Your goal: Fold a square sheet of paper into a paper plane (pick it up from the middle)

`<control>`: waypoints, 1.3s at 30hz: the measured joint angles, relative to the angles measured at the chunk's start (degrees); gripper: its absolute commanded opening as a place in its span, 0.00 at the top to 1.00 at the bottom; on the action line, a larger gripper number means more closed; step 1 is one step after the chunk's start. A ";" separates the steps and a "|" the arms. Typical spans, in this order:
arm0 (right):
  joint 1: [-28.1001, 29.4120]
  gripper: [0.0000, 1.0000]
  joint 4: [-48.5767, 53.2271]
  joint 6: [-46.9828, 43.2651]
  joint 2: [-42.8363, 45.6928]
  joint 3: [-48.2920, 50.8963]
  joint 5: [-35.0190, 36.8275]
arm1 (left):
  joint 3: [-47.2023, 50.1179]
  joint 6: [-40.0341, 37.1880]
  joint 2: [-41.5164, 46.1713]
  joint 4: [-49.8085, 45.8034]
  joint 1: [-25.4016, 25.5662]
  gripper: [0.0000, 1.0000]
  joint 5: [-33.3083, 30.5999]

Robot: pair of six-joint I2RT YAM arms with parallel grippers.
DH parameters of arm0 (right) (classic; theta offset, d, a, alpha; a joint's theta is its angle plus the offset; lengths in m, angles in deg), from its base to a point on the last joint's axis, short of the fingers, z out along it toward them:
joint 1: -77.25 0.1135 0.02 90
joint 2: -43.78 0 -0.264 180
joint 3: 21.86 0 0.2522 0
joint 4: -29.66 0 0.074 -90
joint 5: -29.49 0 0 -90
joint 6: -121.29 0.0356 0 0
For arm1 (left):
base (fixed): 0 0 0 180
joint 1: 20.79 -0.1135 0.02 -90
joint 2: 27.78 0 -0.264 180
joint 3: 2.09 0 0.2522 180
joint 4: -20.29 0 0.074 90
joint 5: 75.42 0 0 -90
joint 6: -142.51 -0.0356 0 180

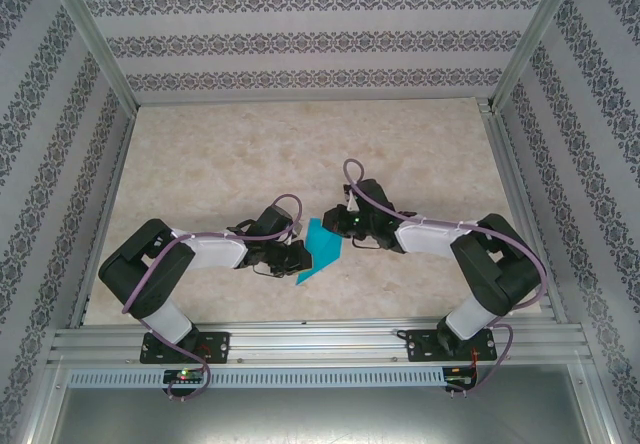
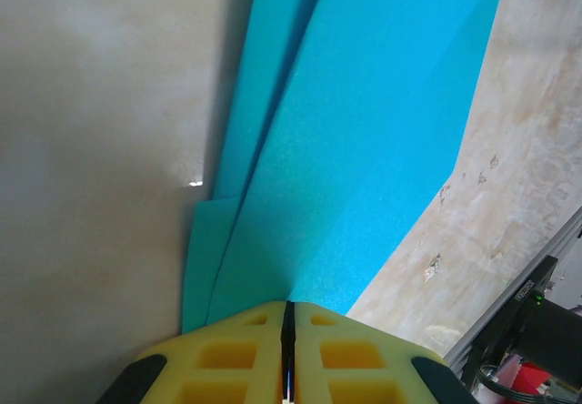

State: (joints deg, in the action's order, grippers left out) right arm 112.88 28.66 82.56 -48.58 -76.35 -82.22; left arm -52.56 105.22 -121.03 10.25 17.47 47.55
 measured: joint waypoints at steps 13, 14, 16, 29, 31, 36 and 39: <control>1.31 0.94 -4.57 2.60 -8.61 1.14 0.22 | -0.17 -0.92 0.07 -0.70 0.00 0.85 0.33; 1.22 0.94 -4.79 2.82 -8.66 1.16 0.20 | -0.17 -1.09 0.13 -0.76 0.00 0.85 0.46; 1.22 0.94 -5.51 3.02 -8.76 1.40 0.31 | -0.02 -1.44 0.50 -1.33 0.00 0.83 1.07; 1.22 0.94 -6.80 4.09 -9.16 1.60 0.26 | 4.68 -4.11 7.87 -10.56 0.00 0.80 4.79; 1.22 0.94 -6.78 4.09 -9.16 1.57 0.26 | 5.01 -4.13 9.31 -12.90 0.02 0.80 4.83; 1.27 0.93 -6.80 4.35 -9.16 1.57 0.33 | 4.28 -4.52 14.99 -18.82 0.02 0.78 3.78; 1.27 0.93 -6.86 4.57 -9.16 1.57 0.44 | 2.82 -4.28 17.57 -19.06 -0.02 0.77 2.62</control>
State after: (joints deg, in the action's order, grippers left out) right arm 114.15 21.79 87.13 -57.74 -74.78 -81.79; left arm -49.74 100.94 -103.46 -8.80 17.45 50.17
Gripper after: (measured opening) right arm 0.070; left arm 0.220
